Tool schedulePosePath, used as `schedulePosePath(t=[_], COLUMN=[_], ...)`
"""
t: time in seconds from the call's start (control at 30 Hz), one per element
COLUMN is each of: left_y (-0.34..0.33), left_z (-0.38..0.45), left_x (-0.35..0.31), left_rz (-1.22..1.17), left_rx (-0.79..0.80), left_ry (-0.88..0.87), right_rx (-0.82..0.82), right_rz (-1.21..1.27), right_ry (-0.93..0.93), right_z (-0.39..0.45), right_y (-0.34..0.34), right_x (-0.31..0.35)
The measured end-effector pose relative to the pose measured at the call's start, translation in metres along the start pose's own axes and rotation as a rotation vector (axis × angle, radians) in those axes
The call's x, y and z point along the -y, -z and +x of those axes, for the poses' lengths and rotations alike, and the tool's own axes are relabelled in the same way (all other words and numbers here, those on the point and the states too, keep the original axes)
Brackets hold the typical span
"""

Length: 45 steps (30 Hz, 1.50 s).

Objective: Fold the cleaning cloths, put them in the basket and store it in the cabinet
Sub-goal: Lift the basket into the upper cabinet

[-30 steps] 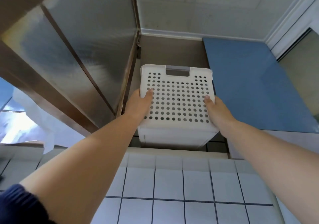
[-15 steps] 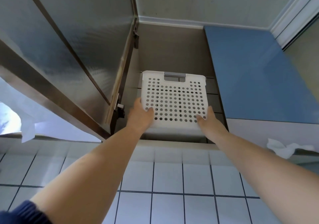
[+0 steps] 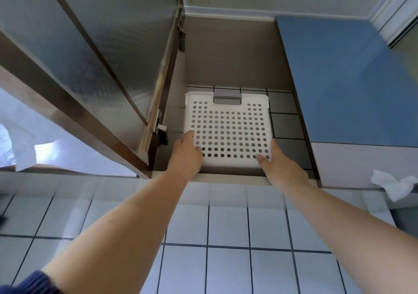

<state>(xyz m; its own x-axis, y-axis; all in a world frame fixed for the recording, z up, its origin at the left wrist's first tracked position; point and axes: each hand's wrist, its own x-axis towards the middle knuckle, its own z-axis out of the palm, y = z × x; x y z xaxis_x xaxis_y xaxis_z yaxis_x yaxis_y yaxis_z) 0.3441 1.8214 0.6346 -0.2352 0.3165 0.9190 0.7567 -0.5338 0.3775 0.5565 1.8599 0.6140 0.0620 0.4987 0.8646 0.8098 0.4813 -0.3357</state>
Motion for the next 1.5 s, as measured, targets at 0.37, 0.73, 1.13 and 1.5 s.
schedulePosePath(t=[0.37,0.73,1.13,1.5], left_y=[-0.003,0.027,0.133,0.231], left_z=[-0.011,-0.037,-0.139,-0.200], left_x=[0.000,-0.023,-0.095,-0.111], left_rz=[0.157,-0.032,-0.192,-0.211], left_rx=[-0.057,-0.065,-0.040,-0.252], left_ry=[-0.046,-0.078,0.310,0.560], right_rx=[0.103,0.039,0.116,0.220], right_rz=[0.025,0.108,0.222,0.178], right_ry=[-0.004,0.208,0.404,0.737], right_z=[0.000,-0.040,-0.122,-0.206], right_y=[0.003,0.034,0.099,0.133], right_x=[0.002,0.018,0.070,0.140])
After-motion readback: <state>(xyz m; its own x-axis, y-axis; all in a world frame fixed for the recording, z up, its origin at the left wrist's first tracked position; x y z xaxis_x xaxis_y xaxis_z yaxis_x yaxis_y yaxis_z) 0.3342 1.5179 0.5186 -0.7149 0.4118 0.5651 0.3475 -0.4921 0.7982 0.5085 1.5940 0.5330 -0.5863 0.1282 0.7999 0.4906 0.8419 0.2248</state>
